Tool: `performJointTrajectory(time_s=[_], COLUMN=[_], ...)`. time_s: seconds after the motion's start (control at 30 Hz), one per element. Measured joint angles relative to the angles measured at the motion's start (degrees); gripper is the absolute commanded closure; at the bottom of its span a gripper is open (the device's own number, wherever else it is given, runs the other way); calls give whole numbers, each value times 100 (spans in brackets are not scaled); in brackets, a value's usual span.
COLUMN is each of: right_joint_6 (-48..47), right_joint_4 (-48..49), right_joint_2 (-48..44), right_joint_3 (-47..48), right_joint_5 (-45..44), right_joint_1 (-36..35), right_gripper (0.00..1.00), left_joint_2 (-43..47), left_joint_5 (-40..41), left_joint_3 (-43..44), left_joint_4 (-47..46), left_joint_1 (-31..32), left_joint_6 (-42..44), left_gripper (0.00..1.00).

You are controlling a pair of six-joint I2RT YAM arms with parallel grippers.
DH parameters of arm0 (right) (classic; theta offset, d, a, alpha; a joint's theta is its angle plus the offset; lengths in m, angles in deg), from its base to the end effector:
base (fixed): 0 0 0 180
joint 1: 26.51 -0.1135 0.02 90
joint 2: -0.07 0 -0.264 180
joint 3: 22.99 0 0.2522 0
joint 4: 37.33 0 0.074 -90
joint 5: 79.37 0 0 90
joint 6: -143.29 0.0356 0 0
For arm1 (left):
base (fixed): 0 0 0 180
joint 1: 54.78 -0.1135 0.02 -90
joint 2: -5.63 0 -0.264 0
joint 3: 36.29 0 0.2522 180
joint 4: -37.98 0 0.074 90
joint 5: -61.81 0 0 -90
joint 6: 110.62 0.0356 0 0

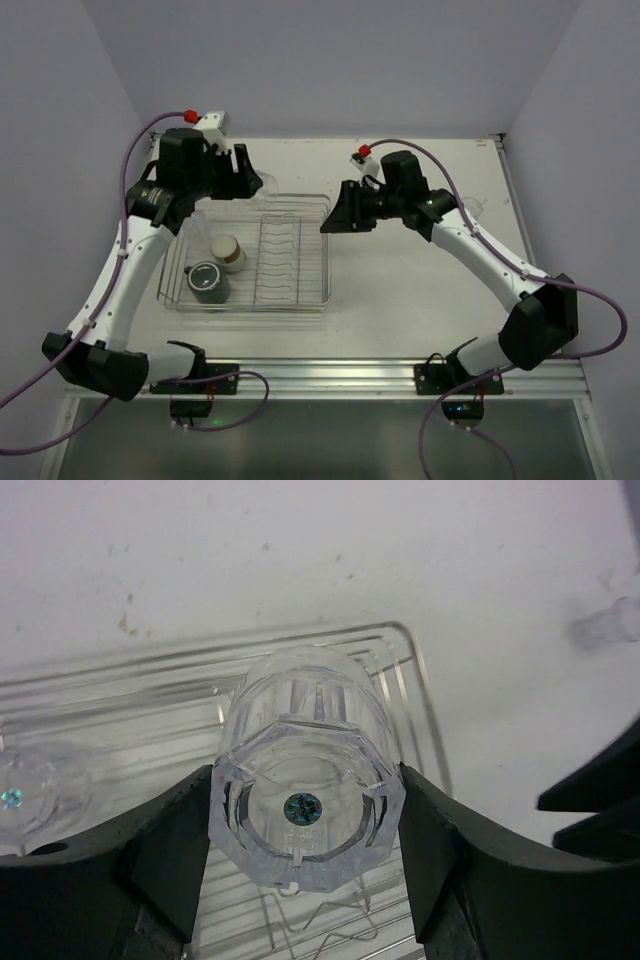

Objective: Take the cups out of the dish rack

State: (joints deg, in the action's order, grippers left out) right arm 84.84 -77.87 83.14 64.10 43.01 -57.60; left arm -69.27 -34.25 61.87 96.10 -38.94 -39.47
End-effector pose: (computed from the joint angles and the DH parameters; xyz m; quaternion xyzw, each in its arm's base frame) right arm 0.2671 0.1833 0.3313 -0.1220 0.8581 0.4373 0.2397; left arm 0.2613 -0.0780 0.4054 0.0012 0.8855 -0.1825 0.4272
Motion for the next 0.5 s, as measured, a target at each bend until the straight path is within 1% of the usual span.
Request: performJointTrajectory(time_s=[0.1,0.23,0.33,0.43,0.5], right_joint_6=[389,1244,2304,3346,4017], right_joint_4=[501,1425,2780,3995,4734], right_joint_2=[140,173,170,192,273], right_joint_3=[-37,-361,-942,-1534,-1725], right_joint_5=[737,1639,2317,2745,2955], right_joint_1=[140,402,675,931,1060], right_gripper=[54,54,54,54,54], left_joint_2=[570,1213,1342,1342,1362], left_joint_5=[-697,-1679,-2264,-2610,-2796], left_joint_3=[-470,-1484,-2146,-2533,-2686], left_joint_4=[-739,-1860,-2603,-3073,-3346], left_joint_1=[0,4,31,81,111], left_joint_6=[-70,-297,-522,-664,-752], left_gripper=[100,100,100,100,100])
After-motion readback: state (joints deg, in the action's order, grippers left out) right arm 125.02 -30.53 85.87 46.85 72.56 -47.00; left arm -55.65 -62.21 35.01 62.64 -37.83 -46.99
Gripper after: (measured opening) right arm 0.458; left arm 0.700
